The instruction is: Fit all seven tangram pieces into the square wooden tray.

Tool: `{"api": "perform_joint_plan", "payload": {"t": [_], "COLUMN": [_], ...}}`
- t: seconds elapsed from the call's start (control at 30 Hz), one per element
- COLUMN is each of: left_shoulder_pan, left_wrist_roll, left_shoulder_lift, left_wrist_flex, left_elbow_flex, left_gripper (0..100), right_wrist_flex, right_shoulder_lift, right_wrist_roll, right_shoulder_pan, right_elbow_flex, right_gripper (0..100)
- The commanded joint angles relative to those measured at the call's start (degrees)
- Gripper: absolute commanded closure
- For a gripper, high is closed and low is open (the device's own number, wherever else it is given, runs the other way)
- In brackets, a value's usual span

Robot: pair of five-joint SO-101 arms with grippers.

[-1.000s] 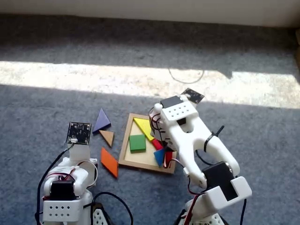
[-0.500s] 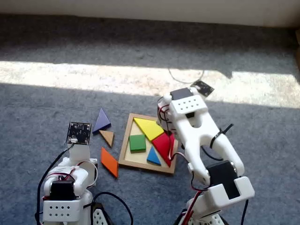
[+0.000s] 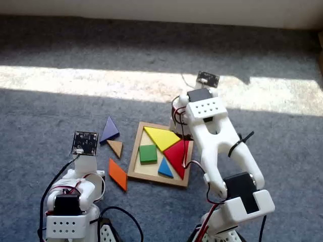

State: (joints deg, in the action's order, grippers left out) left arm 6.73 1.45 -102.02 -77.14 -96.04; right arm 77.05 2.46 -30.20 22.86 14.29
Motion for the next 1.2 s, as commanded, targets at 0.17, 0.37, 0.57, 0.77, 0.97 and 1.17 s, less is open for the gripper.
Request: {"api": "perform_joint_plan", "payload": {"t": [0.17,0.37,0.57,0.77,0.97,1.17], "left_shoulder_pan": [0.75,0.75,0.75,0.75,0.75,0.75], "left_wrist_roll": [-0.44,-0.44,-0.44,-0.44,-0.44,-0.44], "left_shoulder_lift": [-2.24,-2.24,-2.24,-2.24,-2.24,-2.24], "left_wrist_flex": [-0.18,-0.18,-0.18,-0.18,-0.18,-0.18], "left_elbow_flex": [-1.10,-1.10,-1.10,-1.10,-1.10,-1.10], "left_gripper": [99,99,99,99,99,99], "right_wrist_flex": [2.86,-10.51,-16.57,-11.82,-8.75,-9.10], "right_shoulder_lift": [-16.40,-26.42,-23.87,-17.80,-14.64,-14.02], "right_wrist_roll": [11.96,26.64,36.40,35.87,31.12,30.95], "right_shoulder_pan": [10.07,13.14,13.93,14.11,16.31,22.46], "right_elbow_flex": [1.89,17.10,27.30,24.75,20.62,19.91], "right_gripper": [99.5,99.5,98.8,86.9,78.1,78.1]}}
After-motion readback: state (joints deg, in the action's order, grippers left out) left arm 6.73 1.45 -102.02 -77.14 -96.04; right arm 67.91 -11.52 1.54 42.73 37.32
